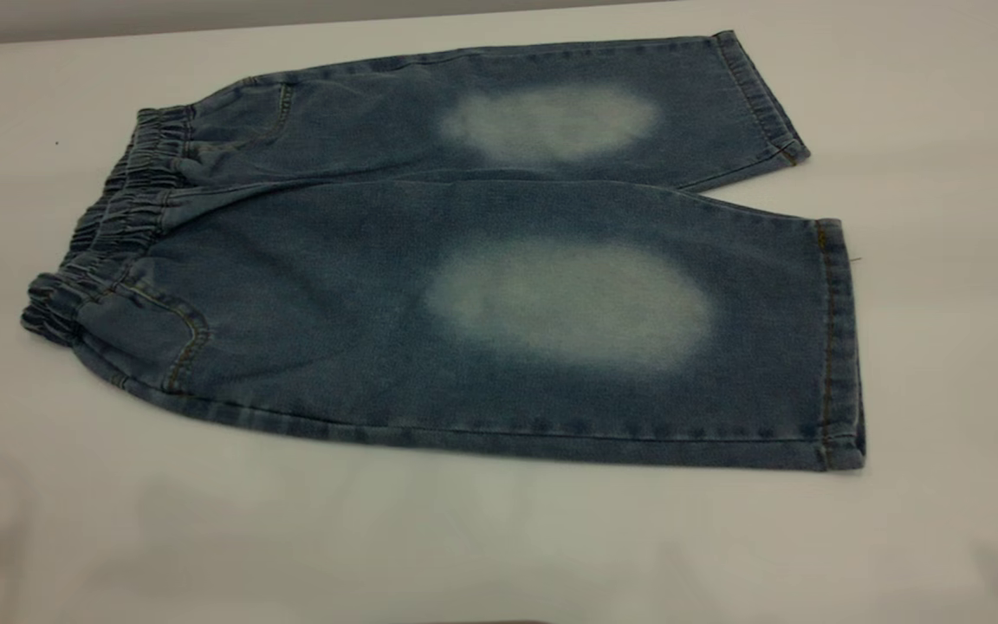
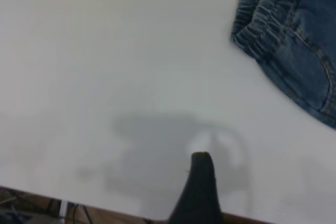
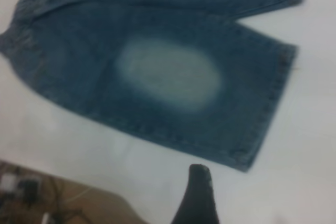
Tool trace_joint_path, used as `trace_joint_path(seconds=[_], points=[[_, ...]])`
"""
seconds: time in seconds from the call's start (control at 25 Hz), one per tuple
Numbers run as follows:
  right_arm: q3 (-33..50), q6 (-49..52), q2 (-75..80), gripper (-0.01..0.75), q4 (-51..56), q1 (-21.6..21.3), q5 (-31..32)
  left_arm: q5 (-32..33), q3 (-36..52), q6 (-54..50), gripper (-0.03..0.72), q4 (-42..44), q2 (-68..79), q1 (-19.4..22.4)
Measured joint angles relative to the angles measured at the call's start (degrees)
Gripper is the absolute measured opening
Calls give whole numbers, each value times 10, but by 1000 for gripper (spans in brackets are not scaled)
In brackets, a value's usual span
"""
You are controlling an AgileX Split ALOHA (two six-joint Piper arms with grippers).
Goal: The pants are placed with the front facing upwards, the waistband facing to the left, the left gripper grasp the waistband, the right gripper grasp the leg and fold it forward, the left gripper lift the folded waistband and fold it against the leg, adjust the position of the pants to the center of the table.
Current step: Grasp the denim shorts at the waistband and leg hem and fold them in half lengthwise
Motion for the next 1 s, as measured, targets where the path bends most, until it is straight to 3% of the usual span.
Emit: trace_joint_path(seconds=[0.28,1.0], points=[[0,-75,72,526,49,0,-39,-36,-70,-1,583,5,180,0],[0,-81,159,526,49,0,-44,-124,-157,-5,583,25,478,6]])
